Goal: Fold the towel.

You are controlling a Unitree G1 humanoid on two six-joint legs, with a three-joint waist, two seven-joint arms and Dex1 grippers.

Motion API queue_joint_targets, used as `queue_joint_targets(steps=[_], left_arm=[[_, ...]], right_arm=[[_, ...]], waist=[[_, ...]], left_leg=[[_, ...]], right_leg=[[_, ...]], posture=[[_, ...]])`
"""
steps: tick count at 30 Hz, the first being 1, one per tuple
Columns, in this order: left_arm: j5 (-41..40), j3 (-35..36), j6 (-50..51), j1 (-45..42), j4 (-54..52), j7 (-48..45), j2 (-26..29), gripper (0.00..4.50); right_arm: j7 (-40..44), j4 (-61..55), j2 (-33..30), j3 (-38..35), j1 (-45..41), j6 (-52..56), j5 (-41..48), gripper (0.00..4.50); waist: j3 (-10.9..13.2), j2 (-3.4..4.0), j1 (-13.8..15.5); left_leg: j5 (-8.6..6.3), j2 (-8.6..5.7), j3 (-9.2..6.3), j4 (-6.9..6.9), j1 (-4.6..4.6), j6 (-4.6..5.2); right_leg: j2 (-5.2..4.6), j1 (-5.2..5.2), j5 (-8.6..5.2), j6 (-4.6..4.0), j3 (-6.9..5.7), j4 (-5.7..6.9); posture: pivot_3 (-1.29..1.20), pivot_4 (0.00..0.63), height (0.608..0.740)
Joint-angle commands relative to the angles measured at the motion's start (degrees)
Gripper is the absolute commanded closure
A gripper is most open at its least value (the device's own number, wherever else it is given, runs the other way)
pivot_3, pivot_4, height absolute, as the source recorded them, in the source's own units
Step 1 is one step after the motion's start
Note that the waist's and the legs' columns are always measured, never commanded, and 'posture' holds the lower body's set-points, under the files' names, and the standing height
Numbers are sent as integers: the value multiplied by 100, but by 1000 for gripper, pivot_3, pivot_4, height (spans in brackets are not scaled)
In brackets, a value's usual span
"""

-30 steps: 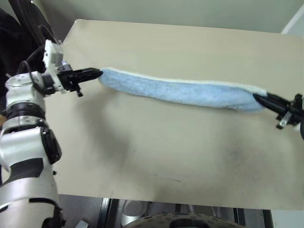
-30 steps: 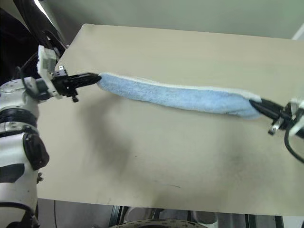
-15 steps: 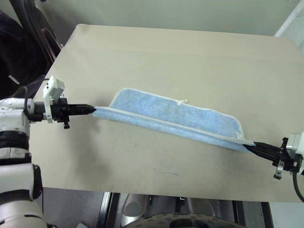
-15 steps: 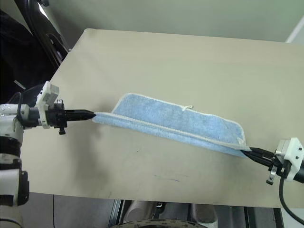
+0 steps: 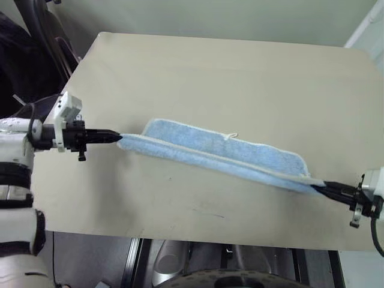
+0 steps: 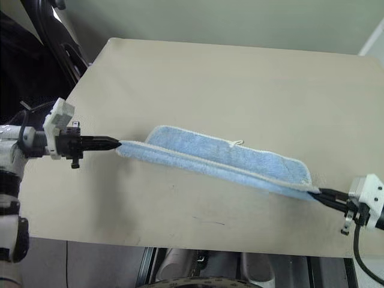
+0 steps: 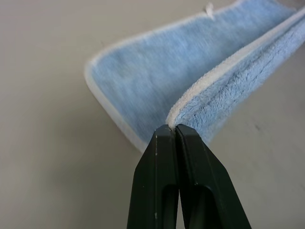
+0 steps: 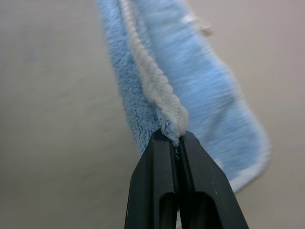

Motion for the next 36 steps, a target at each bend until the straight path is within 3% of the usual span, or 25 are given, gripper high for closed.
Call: queue_joint_targets(steps=[1,9,12,21,28,33,36], left_arm=[[290,240,-529,-328,589,76,-200,4493],[788,485,-1850,-1040,1707,839,-1089,4493],[1047,485,-2033,-1273,2010,1030,-1154,4493],[1528,537,-2355,-1425,2421,1386,-1289,4493],[1626,766,-2833,-1398,2455,1825,-1488,4493],[1633,869,-2910,-1330,2434,1505,-1548,4493],[1722,873,-3081,-1239,2438,1653,-1536,3735]], right_arm=[[-251,194,14,37,-274,78,-96,4500],[-589,1088,238,704,-1179,-266,-629,4500],[-657,1417,273,846,-1496,-344,-742,4500],[-688,2117,408,1207,-2210,-605,-896,4500],[-429,2195,133,1554,-2376,414,-758,4500],[-244,2083,56,1602,-2350,772,-605,4500],[-311,2110,147,1569,-2512,754,-559,3779]], waist=[[0,-2,-1],[0,-5,16],[0,-5,14],[0,-5,12],[0,-5,35],[0,-5,42],[0,-5,36]], left_leg=[[0,0,-1,0,0,0],[74,-2,-4,-7,-16,20],[70,-2,-1,-10,-21,24],[71,-1,0,-22,-23,29],[73,-2,0,-22,-25,31],[74,-1,1,-22,-29,31],[74,0,5,-22,-28,31]], right_leg=[[0,1,3,4,-1,0],[0,-2,-3,41,-1,-17],[0,-3,22,90,0,-31],[0,0,37,98,-1,-65],[-1,1,44,98,-1,-67],[1,1,50,95,-2,-76],[1,-1,52,92,-2,-76]], posture=[[0,150,733],[0,150,733],[0,150,733],[0,150,733],[0,150,733],[0,150,733],[0,150,733]])
